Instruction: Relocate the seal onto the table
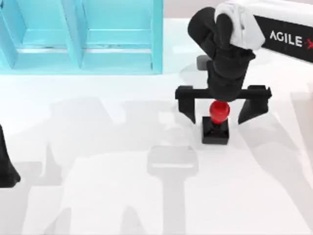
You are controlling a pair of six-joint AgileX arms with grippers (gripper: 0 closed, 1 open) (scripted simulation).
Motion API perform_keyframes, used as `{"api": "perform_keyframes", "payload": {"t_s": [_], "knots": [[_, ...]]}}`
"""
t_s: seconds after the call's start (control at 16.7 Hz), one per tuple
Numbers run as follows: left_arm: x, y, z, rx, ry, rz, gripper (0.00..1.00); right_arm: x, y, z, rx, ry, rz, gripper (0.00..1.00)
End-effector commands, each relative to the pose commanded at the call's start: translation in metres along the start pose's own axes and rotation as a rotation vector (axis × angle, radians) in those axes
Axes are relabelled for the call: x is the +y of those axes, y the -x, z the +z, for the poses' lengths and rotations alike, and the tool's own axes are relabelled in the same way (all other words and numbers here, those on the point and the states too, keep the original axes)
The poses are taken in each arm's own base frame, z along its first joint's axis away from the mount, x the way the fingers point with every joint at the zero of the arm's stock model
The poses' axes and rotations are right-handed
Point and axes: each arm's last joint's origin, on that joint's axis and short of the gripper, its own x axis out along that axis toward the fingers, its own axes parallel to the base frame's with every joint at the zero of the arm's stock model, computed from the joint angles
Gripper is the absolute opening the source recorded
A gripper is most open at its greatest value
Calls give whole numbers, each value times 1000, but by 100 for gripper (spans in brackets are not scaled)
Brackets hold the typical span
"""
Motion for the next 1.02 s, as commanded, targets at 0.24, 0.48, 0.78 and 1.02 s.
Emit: {"api": "perform_keyframes", "payload": {"t_s": [0.24, 0.48, 0.78, 1.02], "knots": [[0, 0, 0, 0, 0, 0, 100, 5, 14, 5, 22, 3, -15, 100], [0, 0, 0, 0, 0, 0, 100, 13, 62, 14, 21, 6, -11, 100], [0, 0, 0, 0, 0, 0, 100, 7, 128, 8, -1, 2, 6, 100], [0, 0, 0, 0, 0, 0, 100, 1, 149, 0, 0, 0, 0, 100]]}}
